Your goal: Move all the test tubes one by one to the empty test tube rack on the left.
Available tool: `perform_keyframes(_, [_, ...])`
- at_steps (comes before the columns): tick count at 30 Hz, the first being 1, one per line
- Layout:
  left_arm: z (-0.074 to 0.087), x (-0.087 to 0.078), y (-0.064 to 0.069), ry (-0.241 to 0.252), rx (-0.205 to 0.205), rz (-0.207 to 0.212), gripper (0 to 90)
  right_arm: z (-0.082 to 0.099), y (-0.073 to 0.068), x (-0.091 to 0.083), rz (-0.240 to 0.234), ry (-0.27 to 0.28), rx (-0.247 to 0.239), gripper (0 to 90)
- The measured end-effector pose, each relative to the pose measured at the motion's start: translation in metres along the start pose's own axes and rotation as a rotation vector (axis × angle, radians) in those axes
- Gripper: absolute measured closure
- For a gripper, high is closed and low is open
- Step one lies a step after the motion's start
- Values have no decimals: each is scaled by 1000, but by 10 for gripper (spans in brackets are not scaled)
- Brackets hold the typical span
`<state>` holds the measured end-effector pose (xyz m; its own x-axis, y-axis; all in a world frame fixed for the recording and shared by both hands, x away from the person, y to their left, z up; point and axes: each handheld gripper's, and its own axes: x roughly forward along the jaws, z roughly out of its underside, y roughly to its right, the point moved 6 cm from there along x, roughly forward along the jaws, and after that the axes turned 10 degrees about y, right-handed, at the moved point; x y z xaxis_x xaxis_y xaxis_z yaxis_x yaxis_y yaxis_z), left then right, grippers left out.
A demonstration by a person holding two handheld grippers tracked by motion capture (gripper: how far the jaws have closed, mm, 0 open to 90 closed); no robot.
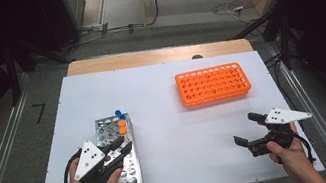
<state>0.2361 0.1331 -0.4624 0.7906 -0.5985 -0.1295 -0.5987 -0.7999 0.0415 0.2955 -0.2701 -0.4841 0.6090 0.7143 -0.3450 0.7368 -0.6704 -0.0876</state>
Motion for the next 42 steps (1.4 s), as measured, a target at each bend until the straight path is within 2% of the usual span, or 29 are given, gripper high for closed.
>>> perform_keyframes(3, [-3, -1, -1, 16, -20, 6, 579, 0, 0, 0, 1, 2, 2, 0])
perform_keyframes(10, [-9, -2, -4, 36, -29, 10, 402, 0, 3, -1, 7, 7, -1, 0])
perform_keyframes(14, [-11, -4, -8, 42, -38, 6, 265, 0, 5, -2, 14, 12, 2, 0])
perform_keyframes(20, [-11, -8, -17, 43, -56, 1, 134, 1, 10, -4, 24, 17, 4, 0])
perform_keyframes(28, [-8, -16, -33, 49, -79, -18, 30, 2, 18, -8, 44, 28, 11, 0])
perform_keyframes(32, [-6, -20, -43, 61, -98, -32, 12, 3, 23, -10, 56, 32, 18, 0])
perform_keyframes(42, [5, -30, -65, 75, -129, -35, 0, 8, 40, -21, 89, 56, 22, 0])
